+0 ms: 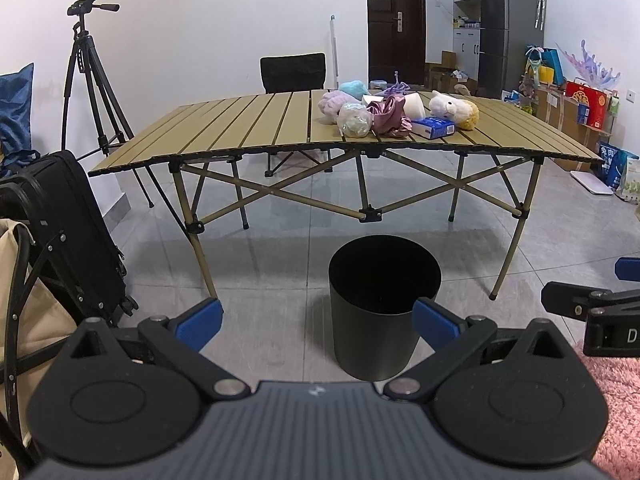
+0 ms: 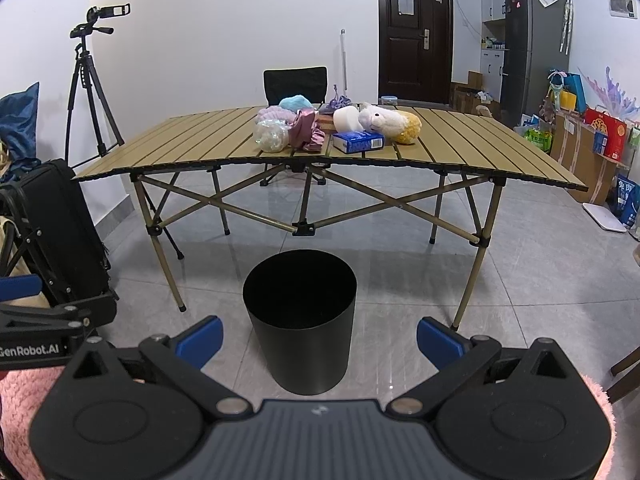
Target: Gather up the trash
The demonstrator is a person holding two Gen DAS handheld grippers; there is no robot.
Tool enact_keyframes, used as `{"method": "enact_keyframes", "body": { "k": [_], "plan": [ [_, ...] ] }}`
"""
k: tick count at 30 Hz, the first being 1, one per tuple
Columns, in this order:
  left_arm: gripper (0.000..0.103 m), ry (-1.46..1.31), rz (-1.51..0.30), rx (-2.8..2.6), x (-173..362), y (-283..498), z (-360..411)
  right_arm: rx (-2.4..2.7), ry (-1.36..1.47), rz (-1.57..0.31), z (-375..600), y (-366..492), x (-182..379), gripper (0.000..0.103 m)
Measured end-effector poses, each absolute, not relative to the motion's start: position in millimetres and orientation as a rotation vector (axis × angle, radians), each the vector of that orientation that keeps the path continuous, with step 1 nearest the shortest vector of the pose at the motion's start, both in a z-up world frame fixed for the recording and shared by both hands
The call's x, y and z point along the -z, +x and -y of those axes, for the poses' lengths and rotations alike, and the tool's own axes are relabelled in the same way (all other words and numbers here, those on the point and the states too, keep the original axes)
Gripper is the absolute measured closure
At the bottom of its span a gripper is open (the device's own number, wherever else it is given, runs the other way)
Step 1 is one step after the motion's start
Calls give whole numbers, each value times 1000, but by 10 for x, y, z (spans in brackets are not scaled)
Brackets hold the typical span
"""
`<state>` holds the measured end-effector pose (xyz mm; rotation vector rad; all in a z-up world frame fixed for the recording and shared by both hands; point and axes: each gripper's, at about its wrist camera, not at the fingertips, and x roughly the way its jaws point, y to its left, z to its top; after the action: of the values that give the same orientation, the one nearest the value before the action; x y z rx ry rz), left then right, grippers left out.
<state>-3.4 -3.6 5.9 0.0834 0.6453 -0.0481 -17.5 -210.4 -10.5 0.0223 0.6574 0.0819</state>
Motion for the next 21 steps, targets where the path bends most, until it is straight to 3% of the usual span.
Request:
{"method": "enact_keyframes", "body": {
  "k": [21],
  "plan": [
    [0,84,-639,49,-97,-30,39,-78,19,-646,2071,-162,71,0]
  ]
}}
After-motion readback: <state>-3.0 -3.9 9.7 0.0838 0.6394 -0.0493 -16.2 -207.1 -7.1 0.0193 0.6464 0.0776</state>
